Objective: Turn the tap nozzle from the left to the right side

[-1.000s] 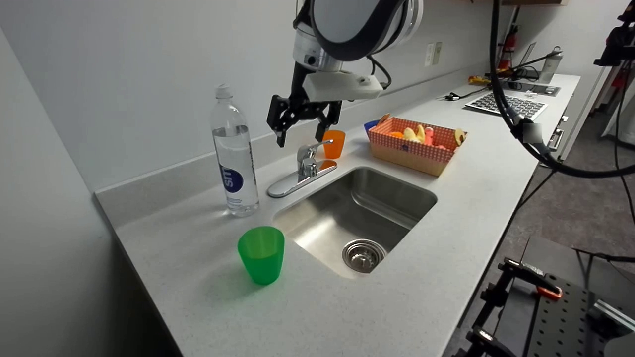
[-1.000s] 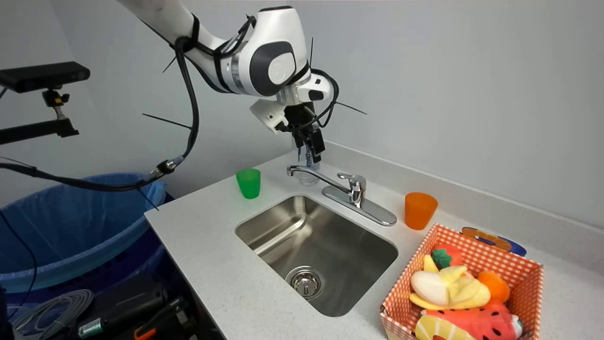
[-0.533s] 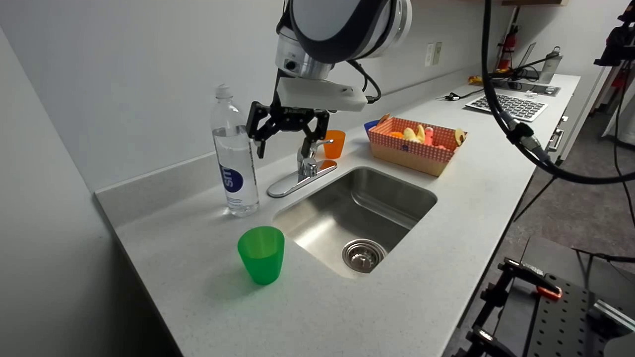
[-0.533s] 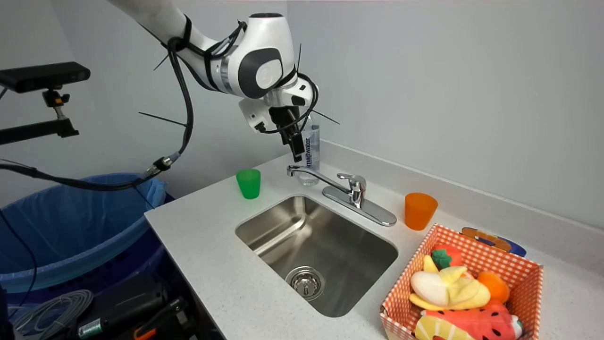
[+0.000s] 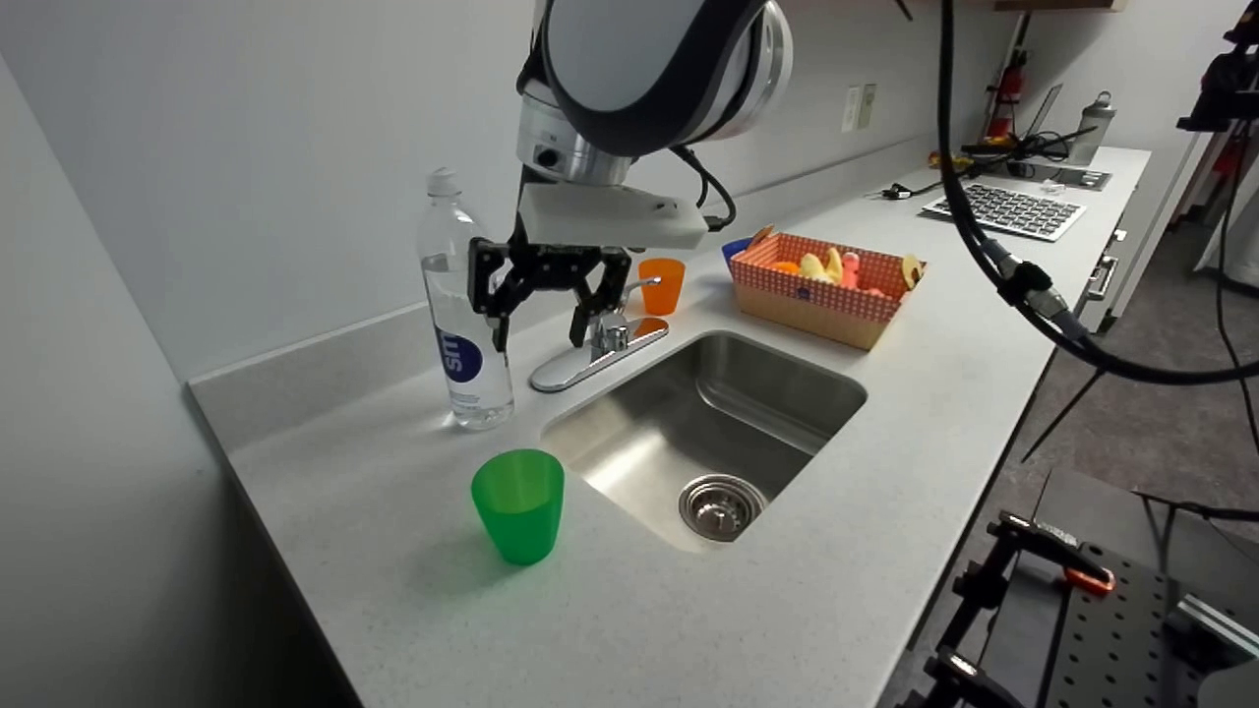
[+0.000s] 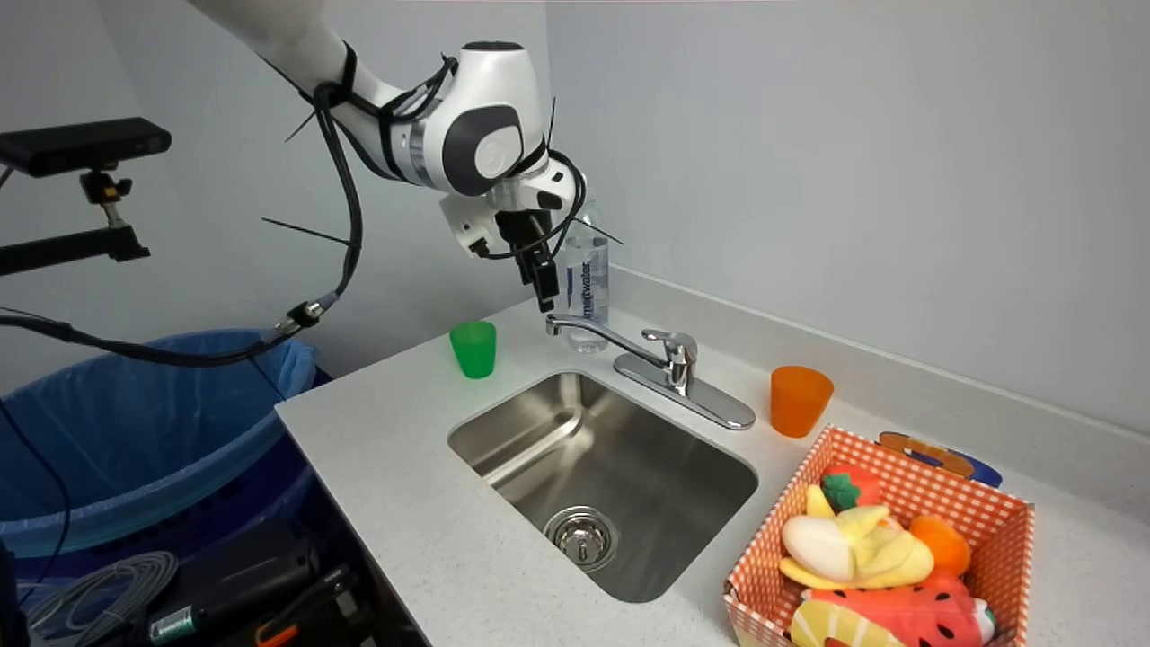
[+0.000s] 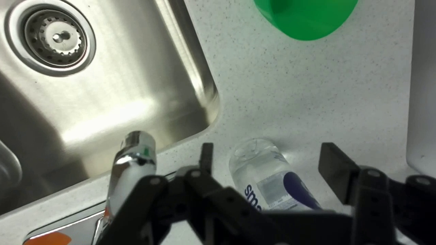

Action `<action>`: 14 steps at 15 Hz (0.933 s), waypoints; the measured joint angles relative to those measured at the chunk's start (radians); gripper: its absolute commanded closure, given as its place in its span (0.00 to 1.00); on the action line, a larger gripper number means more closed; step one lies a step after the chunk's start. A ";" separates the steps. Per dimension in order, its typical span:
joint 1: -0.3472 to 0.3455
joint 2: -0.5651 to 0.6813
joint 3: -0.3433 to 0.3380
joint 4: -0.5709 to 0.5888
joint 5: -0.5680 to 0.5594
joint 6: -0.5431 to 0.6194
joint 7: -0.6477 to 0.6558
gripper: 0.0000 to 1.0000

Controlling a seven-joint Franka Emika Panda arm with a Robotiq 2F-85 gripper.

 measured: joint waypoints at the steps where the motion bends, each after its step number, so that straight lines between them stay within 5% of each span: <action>1: 0.007 0.008 0.000 0.001 -0.013 0.000 0.004 0.58; 7: 0.022 0.029 -0.005 0.012 -0.118 0.000 0.014 0.99; 14: 0.013 0.029 -0.030 0.011 -0.133 -0.003 -0.003 1.00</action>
